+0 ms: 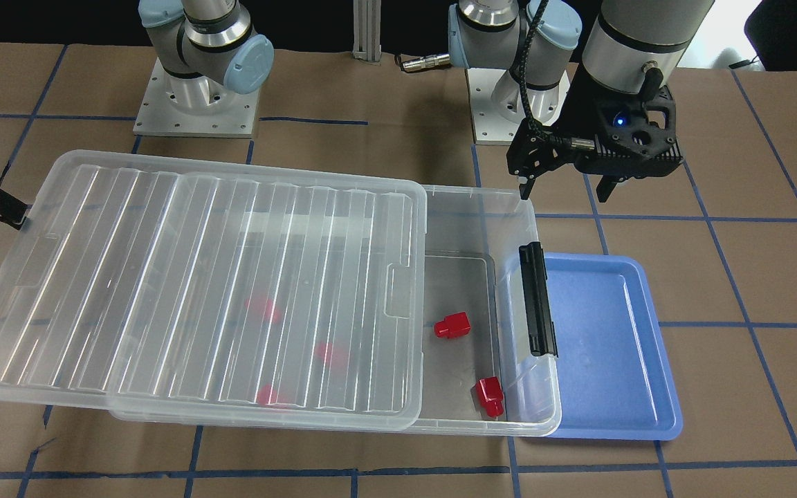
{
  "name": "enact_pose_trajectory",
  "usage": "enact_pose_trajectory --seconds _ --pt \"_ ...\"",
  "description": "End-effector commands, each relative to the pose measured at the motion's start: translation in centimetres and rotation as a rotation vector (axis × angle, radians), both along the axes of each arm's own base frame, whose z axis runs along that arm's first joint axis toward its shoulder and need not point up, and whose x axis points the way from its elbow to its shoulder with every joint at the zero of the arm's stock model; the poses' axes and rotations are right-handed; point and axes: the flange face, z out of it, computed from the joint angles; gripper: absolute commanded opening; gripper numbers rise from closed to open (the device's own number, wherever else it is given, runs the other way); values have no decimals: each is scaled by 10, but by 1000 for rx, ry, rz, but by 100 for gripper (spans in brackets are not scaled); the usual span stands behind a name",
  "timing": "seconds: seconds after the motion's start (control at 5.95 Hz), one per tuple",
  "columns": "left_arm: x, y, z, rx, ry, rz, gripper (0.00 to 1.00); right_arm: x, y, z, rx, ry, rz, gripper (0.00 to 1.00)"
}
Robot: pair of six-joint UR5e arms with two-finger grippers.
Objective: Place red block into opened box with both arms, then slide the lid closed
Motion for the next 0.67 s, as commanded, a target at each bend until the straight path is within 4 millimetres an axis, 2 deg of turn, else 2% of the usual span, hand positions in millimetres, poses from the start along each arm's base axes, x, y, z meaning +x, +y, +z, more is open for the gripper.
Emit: enact_pose_trajectory --seconds 0.0,0.34,0.5 --pt "0 0 0 0 0 0 98 11 4 0 -4 -6 12 100" --pt "0 0 0 0 2 0 98 32 -2 1 -3 -6 46 100" --pt "0 0 0 0 2 0 98 33 -2 0 -1 -7 48 100"
